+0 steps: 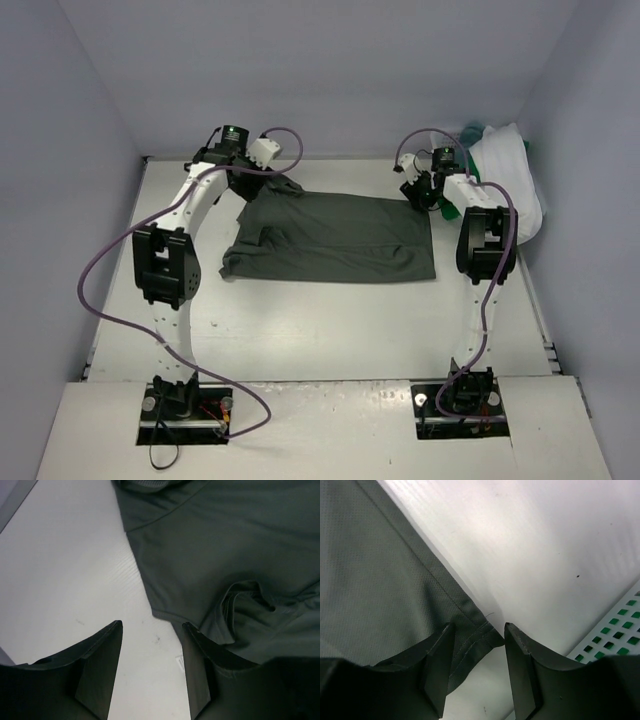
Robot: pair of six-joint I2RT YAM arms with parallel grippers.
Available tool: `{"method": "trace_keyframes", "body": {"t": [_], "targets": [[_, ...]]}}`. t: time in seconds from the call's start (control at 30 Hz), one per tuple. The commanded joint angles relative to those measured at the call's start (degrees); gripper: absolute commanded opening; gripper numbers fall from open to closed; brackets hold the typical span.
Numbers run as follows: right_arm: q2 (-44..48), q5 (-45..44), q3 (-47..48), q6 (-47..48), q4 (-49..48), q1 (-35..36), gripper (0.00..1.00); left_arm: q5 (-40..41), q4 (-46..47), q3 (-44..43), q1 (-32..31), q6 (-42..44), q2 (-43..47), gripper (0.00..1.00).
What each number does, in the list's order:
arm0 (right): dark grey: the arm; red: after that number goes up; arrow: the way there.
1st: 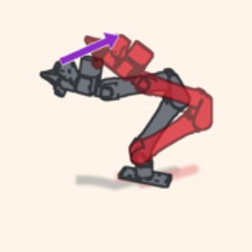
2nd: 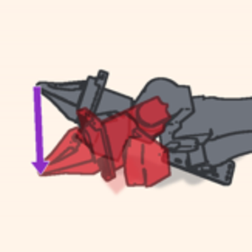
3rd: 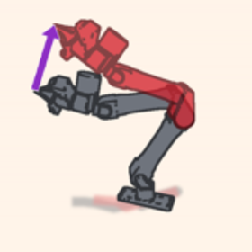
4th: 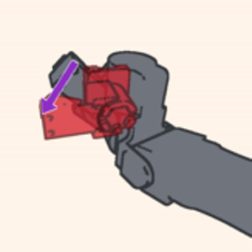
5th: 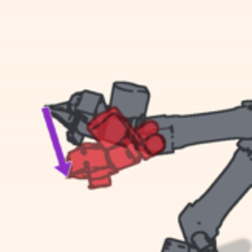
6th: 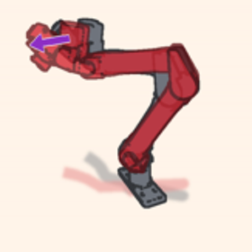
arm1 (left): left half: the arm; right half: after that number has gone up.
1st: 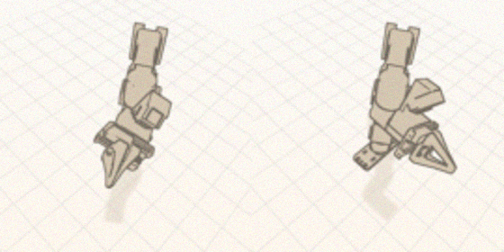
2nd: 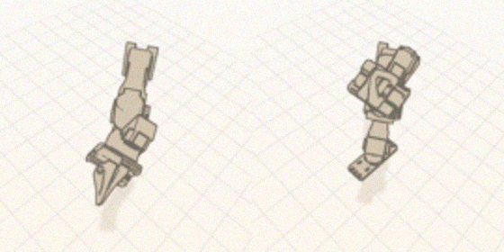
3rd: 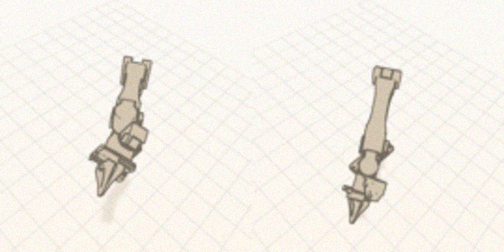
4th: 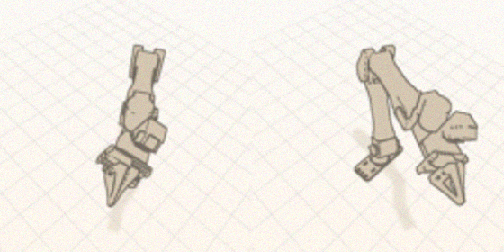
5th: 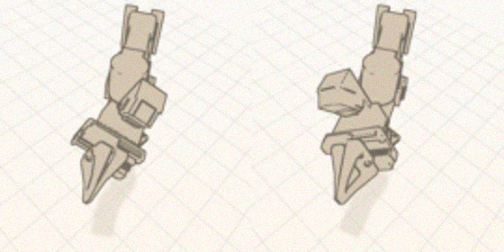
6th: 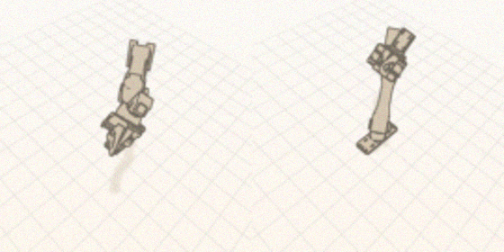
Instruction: Fold and stack the t-shirts
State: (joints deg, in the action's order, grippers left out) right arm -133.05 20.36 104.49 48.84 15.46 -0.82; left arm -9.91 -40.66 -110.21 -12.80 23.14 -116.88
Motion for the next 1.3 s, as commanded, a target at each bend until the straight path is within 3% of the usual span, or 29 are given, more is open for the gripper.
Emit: {"method": "trace_keyframes", "body": {"t": [0.0,0.23,0.57,0.97,1.27], "targets": [[-0.54,-1.03,-5.25,0.20,9.06,-1.29,0.42,-1.69,-0.47,-5.53,-1.79,-1.34,-1.93,0.46],[0.52,0.12,-9.12,0.38,9.23,-1.20,0.36,-2.30,-1.43,-13.00,-3.64,-2.39,-8.53,0.46],[2.27,0.30,-12.64,1.61,9.06,-1.20,0.05,-1.78,-2.75,-20.04,-4.17,-2.30,-14.60,0.46],[3.41,0.56,-11.32,-1.82,8.00,-0.59,0.00,0.25,1.02,-23.11,-4.87,-1.16,-19.08,0.46],[6.05,0.73,-14.22,-2.17,8.00,0.47,0.00,0.33,11.04,-23.99,-4.96,-0.02,-24.17,0.52]]}}
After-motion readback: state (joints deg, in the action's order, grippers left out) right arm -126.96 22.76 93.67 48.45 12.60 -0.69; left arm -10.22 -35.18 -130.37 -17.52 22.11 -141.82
